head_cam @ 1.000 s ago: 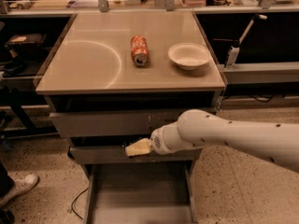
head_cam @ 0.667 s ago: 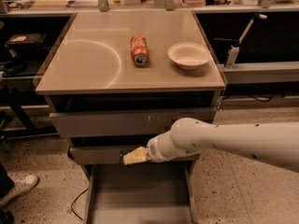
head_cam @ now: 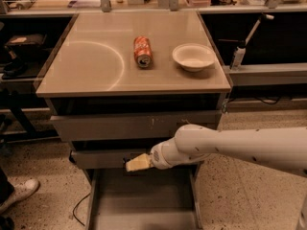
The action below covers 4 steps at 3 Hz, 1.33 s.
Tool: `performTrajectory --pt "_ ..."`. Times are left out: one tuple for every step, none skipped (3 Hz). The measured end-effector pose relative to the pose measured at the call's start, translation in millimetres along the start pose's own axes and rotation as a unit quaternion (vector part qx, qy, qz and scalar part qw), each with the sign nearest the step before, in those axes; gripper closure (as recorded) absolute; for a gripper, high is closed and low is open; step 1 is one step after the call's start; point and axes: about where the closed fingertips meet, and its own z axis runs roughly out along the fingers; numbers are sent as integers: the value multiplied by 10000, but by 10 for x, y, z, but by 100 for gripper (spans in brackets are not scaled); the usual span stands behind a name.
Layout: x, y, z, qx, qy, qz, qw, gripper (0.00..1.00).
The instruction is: Place rxbar blueberry into bottom drawer
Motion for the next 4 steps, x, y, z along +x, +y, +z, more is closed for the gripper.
performTrajectory --pt "32 -272 430 -357 -173 495 9980 100" --pt "254 -662 942 -582 -166 1096 9921 100" --pt "700 -927 1514 -778 323 1518 9848 100" --pt "833 -932 1623 -833 408 1615 9825 100"
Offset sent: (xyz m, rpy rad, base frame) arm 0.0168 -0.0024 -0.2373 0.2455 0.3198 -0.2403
